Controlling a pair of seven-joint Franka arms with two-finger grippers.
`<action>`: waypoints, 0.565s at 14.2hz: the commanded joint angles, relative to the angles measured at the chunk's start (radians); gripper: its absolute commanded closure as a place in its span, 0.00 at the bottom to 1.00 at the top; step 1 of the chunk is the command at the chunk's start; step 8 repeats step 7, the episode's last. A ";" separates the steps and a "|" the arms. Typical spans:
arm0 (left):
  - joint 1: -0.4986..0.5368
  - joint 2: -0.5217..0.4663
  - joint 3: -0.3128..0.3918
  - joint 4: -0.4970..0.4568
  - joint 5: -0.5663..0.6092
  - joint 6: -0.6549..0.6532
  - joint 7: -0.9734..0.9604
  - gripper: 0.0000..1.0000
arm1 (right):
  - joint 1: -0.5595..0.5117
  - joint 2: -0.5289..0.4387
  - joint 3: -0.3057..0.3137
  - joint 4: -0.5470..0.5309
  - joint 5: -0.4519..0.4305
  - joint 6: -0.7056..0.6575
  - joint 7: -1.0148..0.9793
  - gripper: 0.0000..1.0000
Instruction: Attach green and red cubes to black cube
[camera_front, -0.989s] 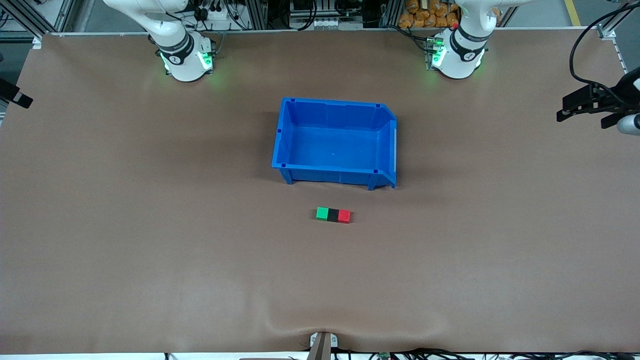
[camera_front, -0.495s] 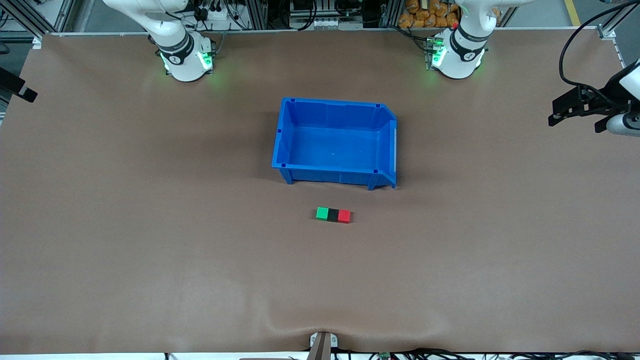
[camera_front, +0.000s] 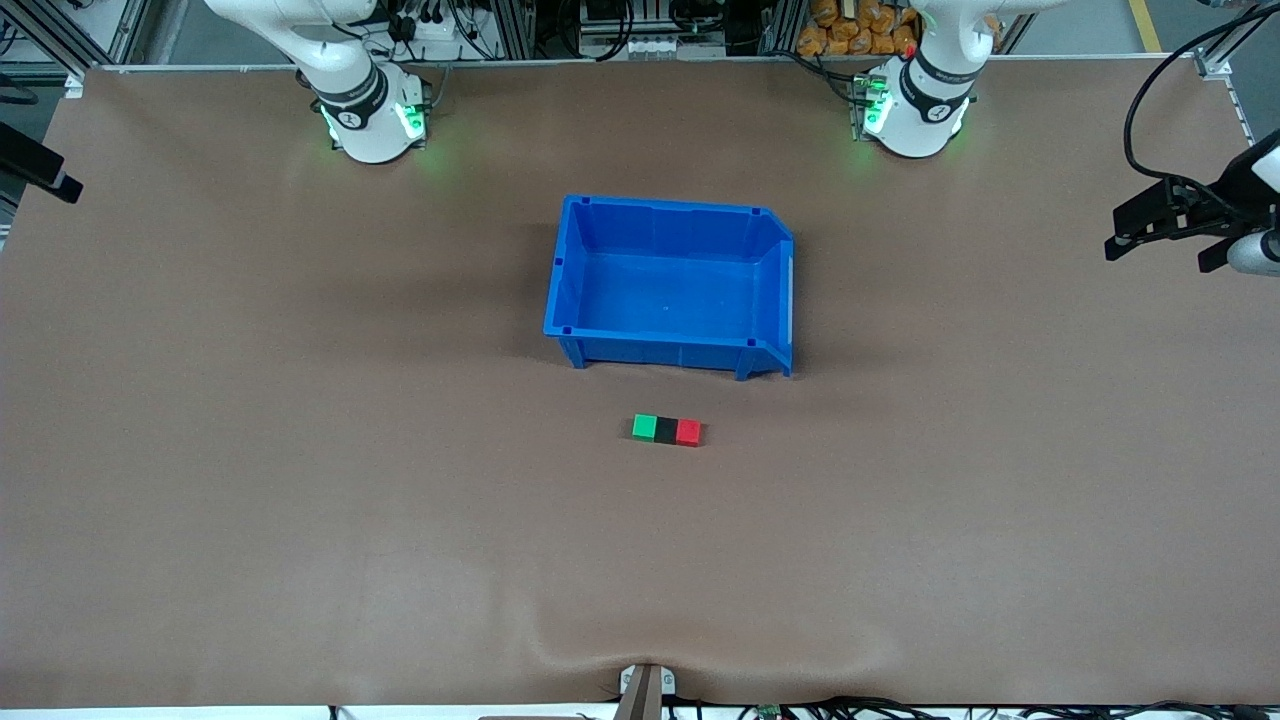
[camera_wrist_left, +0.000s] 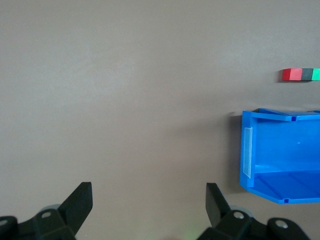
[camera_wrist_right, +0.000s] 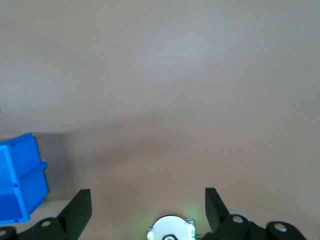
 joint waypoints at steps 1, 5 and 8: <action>0.005 -0.003 -0.005 -0.013 0.006 0.009 -0.020 0.00 | 0.012 -0.026 -0.004 -0.029 -0.022 0.012 -0.068 0.00; 0.005 0.001 -0.005 -0.008 0.004 0.009 -0.022 0.00 | 0.015 -0.026 -0.004 -0.029 -0.022 0.012 -0.071 0.00; 0.009 0.001 -0.005 -0.008 0.004 0.008 -0.022 0.00 | 0.015 -0.026 -0.004 -0.029 -0.022 0.012 -0.071 0.00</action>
